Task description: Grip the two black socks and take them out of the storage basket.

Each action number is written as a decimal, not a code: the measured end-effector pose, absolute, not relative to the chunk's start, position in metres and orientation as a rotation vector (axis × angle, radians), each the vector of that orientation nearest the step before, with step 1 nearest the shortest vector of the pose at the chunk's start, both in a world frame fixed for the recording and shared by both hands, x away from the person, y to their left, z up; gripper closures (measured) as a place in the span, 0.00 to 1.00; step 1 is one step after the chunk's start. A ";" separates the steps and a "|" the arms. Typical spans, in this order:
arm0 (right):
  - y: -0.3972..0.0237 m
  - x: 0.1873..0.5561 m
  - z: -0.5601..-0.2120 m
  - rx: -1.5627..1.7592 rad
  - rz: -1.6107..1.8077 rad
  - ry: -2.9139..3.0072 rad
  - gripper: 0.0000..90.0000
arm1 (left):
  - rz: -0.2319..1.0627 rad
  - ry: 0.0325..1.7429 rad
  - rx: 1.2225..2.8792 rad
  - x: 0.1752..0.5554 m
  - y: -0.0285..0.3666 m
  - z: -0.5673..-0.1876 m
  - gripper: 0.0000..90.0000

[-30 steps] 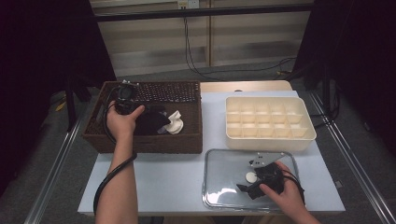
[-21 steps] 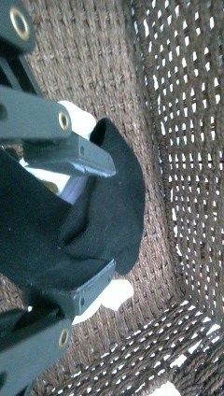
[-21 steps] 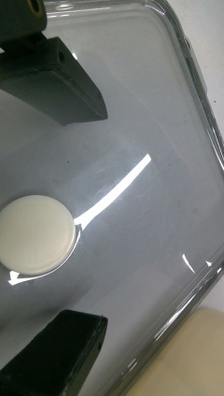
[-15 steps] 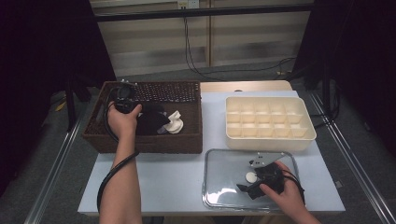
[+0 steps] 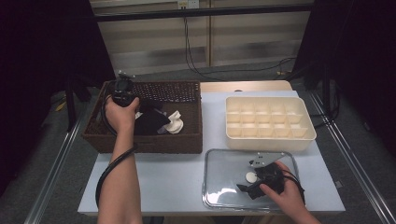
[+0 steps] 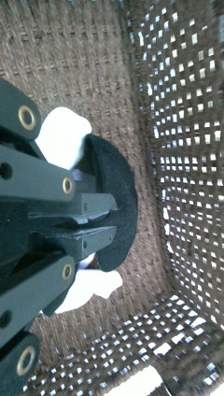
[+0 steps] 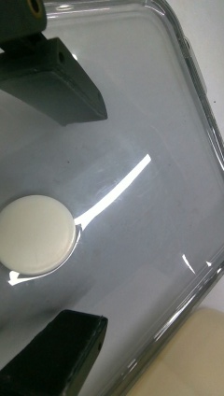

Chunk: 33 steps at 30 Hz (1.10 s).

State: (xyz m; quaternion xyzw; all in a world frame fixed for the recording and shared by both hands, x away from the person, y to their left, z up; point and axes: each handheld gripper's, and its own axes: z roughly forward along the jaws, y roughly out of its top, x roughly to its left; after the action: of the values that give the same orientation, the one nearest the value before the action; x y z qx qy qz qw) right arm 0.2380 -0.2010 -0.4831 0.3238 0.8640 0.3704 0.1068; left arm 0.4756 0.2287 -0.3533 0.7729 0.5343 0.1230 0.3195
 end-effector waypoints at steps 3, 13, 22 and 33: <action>-0.202 0.238 -0.483 0.953 1.096 2.542 0.03 | 0.329 1.402 2.019 0.477 0.230 -0.342 0.94; -0.201 0.238 -0.483 0.953 1.095 2.541 0.03 | 0.306 1.391 1.998 0.478 0.228 -0.317 0.94; -0.202 0.238 -0.483 0.951 1.092 2.549 0.03 | 0.310 1.363 2.015 0.472 0.222 -0.289 0.94; -0.202 0.238 -0.483 0.951 1.091 2.549 0.03 | 0.264 1.351 2.015 0.459 0.224 -0.262 0.94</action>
State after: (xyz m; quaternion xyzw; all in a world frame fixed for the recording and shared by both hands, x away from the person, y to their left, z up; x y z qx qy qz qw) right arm 0.2375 -0.2018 -0.4830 0.3226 0.8647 0.3703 0.1051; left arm 0.4585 0.2236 -0.2624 0.7754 0.5199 0.1016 0.3437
